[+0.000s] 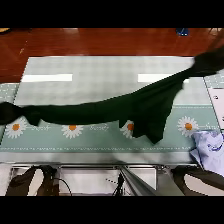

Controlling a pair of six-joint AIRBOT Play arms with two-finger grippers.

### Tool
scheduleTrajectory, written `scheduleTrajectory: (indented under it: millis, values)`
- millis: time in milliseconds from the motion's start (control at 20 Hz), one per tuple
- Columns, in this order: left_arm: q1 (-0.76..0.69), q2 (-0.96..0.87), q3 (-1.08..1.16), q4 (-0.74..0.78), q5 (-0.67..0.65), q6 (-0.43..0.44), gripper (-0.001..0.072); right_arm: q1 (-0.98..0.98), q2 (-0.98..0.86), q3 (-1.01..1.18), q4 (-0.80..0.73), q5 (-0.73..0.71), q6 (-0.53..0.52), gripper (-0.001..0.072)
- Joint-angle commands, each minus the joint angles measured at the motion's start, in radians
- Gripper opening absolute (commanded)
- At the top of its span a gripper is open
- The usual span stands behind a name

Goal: Fold the shirts.

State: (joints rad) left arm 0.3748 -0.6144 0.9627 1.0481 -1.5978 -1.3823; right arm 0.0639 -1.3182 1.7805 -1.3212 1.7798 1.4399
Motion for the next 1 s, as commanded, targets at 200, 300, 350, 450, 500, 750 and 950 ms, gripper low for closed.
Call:
scheduleTrajectory:
  millis: [200, 300, 350, 450, 500, 750, 950]
  values:
    - [-0.019, -0.128, -0.299, 0.171, 0.314, 0.071, 0.0029, 0.095, -0.252, -0.017, -0.014, -0.126, -0.021, 0.0021]
    - [-0.014, -0.173, -0.320, 0.206, 0.396, 0.067, 0.0029, 0.095, -0.251, -0.017, -0.013, -0.164, -0.021, 0.0021]
    - [-0.013, -0.201, -0.320, 0.201, 0.414, 0.048, 0.0029, 0.095, -0.252, -0.017, -0.008, -0.171, -0.021, 0.0021]
    - [-0.014, -0.253, -0.319, 0.139, 0.421, 0.047, 0.0029, 0.095, -0.252, -0.017, 0.029, -0.175, -0.021, 0.0021]
    - [-0.014, -0.272, -0.319, 0.101, 0.421, 0.048, 0.0030, 0.095, -0.252, -0.017, 0.039, -0.175, -0.021, 0.0021]
    - [-0.014, -0.307, -0.303, -0.122, 0.410, 0.099, 0.0379, 0.095, -0.252, -0.017, 0.056, -0.188, -0.019, 0.0021]
    - [-0.013, -0.283, -0.194, -0.185, 0.316, 0.098, 0.0413, 0.095, -0.252, -0.017, 0.055, -0.192, -0.020, 0.0021]
